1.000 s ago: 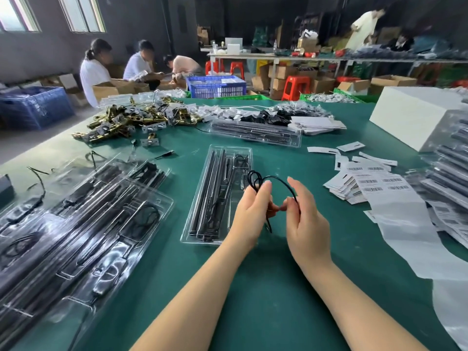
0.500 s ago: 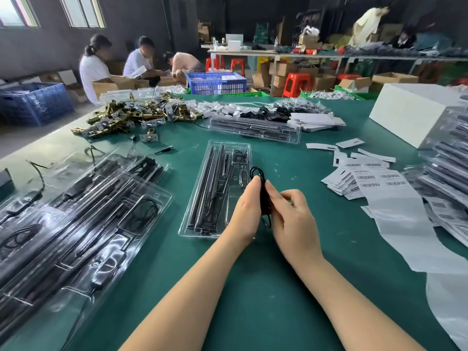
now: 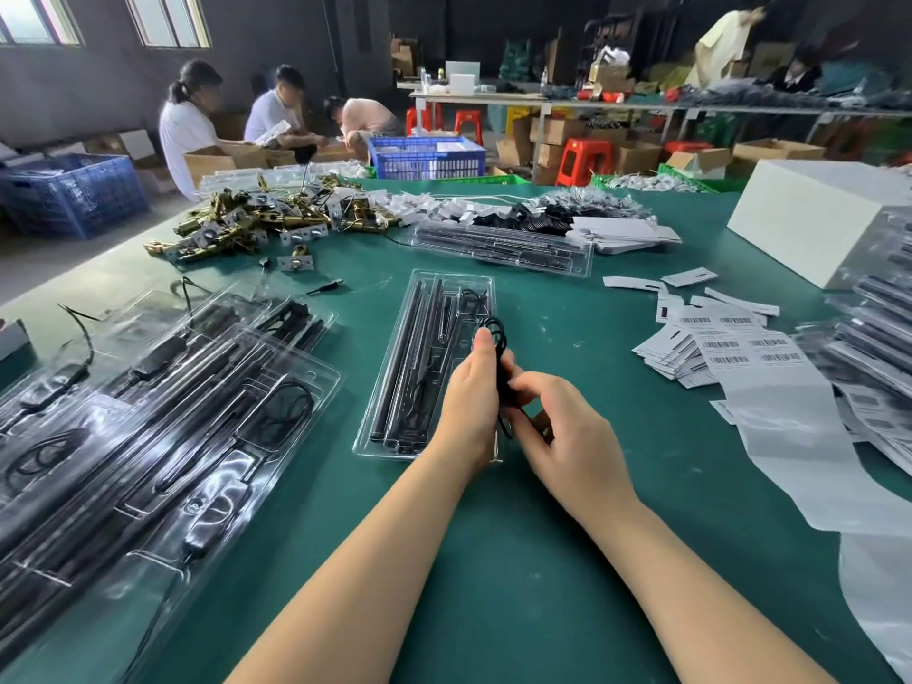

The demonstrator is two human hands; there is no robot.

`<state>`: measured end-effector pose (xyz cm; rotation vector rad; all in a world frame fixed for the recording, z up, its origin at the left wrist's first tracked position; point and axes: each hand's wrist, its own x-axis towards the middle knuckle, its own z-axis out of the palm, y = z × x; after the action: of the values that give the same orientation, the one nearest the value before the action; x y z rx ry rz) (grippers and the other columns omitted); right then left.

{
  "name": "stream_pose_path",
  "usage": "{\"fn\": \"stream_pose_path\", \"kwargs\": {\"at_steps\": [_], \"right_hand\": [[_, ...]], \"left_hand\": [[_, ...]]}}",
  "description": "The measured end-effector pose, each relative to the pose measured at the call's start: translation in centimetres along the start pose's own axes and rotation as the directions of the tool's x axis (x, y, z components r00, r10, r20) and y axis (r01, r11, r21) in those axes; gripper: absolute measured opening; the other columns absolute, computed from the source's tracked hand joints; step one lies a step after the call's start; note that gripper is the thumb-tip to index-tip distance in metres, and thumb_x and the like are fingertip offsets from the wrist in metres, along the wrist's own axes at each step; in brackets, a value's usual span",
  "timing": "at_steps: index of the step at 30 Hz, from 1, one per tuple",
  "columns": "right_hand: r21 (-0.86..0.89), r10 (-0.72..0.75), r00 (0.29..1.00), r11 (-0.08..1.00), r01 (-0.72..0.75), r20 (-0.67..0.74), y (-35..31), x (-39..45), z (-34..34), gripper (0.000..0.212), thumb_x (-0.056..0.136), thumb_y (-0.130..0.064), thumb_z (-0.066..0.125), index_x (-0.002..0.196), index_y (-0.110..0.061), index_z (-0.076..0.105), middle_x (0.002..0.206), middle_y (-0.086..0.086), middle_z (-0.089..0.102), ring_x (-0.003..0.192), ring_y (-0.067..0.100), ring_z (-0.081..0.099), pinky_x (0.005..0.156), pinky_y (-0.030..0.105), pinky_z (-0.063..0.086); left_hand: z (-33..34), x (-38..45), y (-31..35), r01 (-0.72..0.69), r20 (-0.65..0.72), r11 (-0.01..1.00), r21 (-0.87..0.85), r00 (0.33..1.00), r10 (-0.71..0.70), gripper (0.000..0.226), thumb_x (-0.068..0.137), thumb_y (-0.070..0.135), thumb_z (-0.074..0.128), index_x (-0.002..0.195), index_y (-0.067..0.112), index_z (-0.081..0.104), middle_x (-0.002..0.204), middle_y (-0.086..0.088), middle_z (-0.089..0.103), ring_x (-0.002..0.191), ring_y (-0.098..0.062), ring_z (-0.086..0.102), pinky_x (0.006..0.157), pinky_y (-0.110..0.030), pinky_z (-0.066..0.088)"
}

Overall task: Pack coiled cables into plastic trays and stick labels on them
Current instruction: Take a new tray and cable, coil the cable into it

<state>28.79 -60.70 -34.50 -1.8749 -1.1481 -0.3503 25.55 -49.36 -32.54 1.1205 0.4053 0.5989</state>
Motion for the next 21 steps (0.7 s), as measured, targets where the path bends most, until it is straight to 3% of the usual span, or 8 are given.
{"fn": "stream_pose_path", "kwargs": {"at_steps": [3, 6, 8, 10, 13, 15, 17, 21], "right_hand": [[0.023, 0.091, 0.992, 0.995, -0.093, 0.086, 0.0, -0.1, 0.1, 0.036, 0.087, -0.032, 0.067, 0.113, -0.037, 0.044, 0.108, -0.022, 0.055, 0.063, 0.007, 0.052, 0.062, 0.026, 0.047], [0.14, 0.308, 0.945, 0.937, -0.321, 0.108, 0.8, 0.6, -0.4, 0.023, 0.081, -0.033, 0.075, 0.09, -0.032, 0.054, 0.074, -0.016, 0.061, 0.054, 0.006, 0.05, 0.056, 0.017, 0.041], [0.291, 0.416, 0.898, 0.85, -0.44, 0.142, 1.6, 1.0, -1.3, 0.016, 0.079, -0.028, 0.078, 0.076, -0.024, 0.063, 0.055, -0.012, 0.057, 0.048, 0.004, 0.043, 0.051, 0.014, 0.037], [0.499, 0.476, 0.853, 0.697, -0.515, 0.215, 2.1, 1.2, -2.5, 0.012, 0.076, -0.021, 0.08, 0.076, -0.021, 0.068, 0.055, -0.008, 0.055, 0.048, 0.009, 0.045, 0.051, 0.017, 0.04], [0.782, 0.564, 0.781, 0.348, -0.517, 0.266, 2.5, 1.3, -3.7, 0.013, 0.069, -0.015, 0.079, 0.081, -0.019, 0.074, 0.064, -0.003, 0.059, 0.053, 0.011, 0.056, 0.054, 0.021, 0.05], [0.839, 0.608, 0.754, 0.254, -0.482, 0.249, 2.7, 1.4, -3.7, 0.016, 0.077, -0.007, 0.073, 0.088, -0.018, 0.074, 0.069, -0.001, 0.063, 0.06, 0.012, 0.063, 0.061, 0.021, 0.054], [0.838, 0.62, 0.76, 0.297, -0.458, 0.195, 2.5, 1.4, -3.4, 0.02, 0.085, -0.001, 0.067, 0.095, -0.018, 0.071, 0.07, -0.003, 0.064, 0.065, 0.012, 0.065, 0.065, 0.022, 0.056], [0.781, 0.589, 0.8, 0.445, -0.438, 0.113, 1.6, 1.4, -2.9, 0.021, 0.086, 0.0, 0.067, 0.097, -0.018, 0.071, 0.08, -0.001, 0.071, 0.073, 0.013, 0.068, 0.068, 0.021, 0.055]], "left_hand": [[-0.3, 0.2, 0.9, 0.126, -0.011, 0.954, -0.271, 0.991, -0.134, 0.046, 0.1, 0.046, 0.039, 0.067, 0.015, 0.048, 0.049, 0.003, 0.044, 0.046, -0.012, 0.053, 0.053, -0.025, 0.054], [-1.0, 0.5, 1.4, 0.163, -0.046, 0.895, -0.415, 0.979, -0.2, 0.044, 0.098, 0.051, 0.038, 0.07, 0.019, 0.048, 0.047, 0.007, 0.04, 0.046, -0.009, 0.052, 0.055, -0.022, 0.053], [-1.3, 0.5, 1.3, 0.158, -0.06, 0.883, -0.441, 0.977, -0.204, 0.044, 0.098, 0.053, 0.038, 0.07, 0.02, 0.049, 0.048, 0.008, 0.041, 0.047, -0.008, 0.052, 0.055, -0.021, 0.052], [-1.3, 0.6, 1.2, 0.155, -0.056, 0.904, -0.398, 0.98, -0.193, 0.045, 0.097, 0.055, 0.037, 0.07, 0.021, 0.049, 0.05, 0.007, 0.043, 0.049, -0.009, 0.054, 0.055, -0.022, 0.052], [-0.9, 0.4, 1.1, 0.161, -0.013, 0.959, -0.231, 0.986, -0.169, 0.044, 0.097, 0.054, 0.038, 0.07, 0.022, 0.051, 0.052, 0.007, 0.048, 0.05, -0.008, 0.056, 0.053, -0.02, 0.051], [-0.5, 0.1, 0.7, 0.085, 0.019, 0.996, 0.021, 0.996, -0.086, 0.042, 0.099, 0.05, 0.038, 0.073, 0.021, 0.052, 0.051, 0.009, 0.049, 0.052, -0.007, 0.056, 0.05, -0.019, 0.046], [0.0, -0.3, 0.2, -0.068, 0.094, 0.953, 0.295, 0.995, 0.041, 0.04, 0.102, 0.044, 0.037, 0.073, 0.021, 0.053, 0.051, 0.01, 0.05, 0.052, -0.007, 0.054, 0.05, -0.022, 0.04], [0.8, -1.2, -0.4, -0.278, 0.229, 0.679, 0.68, 0.96, 0.163, 0.036, 0.101, 0.04, 0.039, 0.071, 0.024, 0.051, 0.061, 0.007, 0.053, 0.061, -0.014, 0.05, 0.063, -0.035, 0.043]]}}
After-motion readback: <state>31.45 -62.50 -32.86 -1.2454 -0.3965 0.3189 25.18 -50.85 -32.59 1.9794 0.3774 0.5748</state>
